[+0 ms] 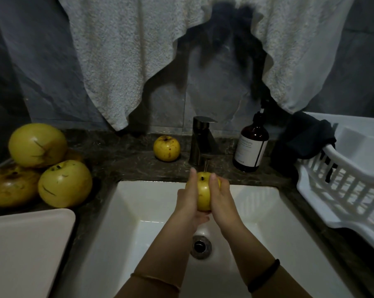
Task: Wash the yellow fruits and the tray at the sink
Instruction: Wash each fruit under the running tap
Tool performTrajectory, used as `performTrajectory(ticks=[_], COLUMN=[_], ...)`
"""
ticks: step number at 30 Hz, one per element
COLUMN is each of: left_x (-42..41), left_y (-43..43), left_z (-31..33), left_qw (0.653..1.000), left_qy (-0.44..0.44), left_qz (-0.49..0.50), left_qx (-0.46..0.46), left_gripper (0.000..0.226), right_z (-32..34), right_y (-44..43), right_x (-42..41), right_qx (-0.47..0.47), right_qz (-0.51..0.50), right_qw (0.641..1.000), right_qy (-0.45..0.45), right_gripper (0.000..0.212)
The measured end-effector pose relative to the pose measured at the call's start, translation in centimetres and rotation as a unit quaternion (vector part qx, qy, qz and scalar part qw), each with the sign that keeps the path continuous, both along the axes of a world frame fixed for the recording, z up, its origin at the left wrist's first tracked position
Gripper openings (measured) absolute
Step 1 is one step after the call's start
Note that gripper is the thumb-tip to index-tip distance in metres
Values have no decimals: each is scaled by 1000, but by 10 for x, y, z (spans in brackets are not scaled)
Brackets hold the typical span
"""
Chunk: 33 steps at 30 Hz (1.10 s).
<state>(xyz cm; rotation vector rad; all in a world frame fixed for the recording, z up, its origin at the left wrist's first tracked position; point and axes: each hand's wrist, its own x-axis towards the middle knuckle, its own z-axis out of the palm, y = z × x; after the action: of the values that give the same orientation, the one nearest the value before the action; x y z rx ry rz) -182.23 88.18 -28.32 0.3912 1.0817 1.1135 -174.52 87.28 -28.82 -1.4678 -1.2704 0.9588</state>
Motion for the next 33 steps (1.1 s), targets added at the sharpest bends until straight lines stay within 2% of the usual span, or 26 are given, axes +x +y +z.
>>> performTrajectory(ticks=[2,6,10,16,21,26,31,33], left_x=[1,1,1,5,6,5,5,3], left_y=[-2,-7,-11,-12,-16,-18,-19,-20], left_z=[-1,4,9,8,12,15,16,17], left_qw=[1000,993,987,996,984,987,989,993], left_qy=[-8,-118,-158,13,106,103,88,61], left_qz=[-22,-23,-22,-35,-39,-31,-37,-51], left_qx=[9,8,12,82,141,116,111,89], left_gripper=[101,75,58,51,58,59,51,49], right_z=[0,3,6,5,6,7,12,12], right_y=[-1,-1,1,6,9,4,1,-1], right_x=[1,0,3,8,7,9,9,8], right_qx=[5,58,53,20,-33,-14,34,46], right_qz=[-10,-15,-12,-65,-63,-37,-45,-40], right_qw=[1000,998,995,984,969,966,975,978], right_qy=[8,13,80,167,237,256,215,198], right_gripper=[58,46,24,19,29,22,7,11])
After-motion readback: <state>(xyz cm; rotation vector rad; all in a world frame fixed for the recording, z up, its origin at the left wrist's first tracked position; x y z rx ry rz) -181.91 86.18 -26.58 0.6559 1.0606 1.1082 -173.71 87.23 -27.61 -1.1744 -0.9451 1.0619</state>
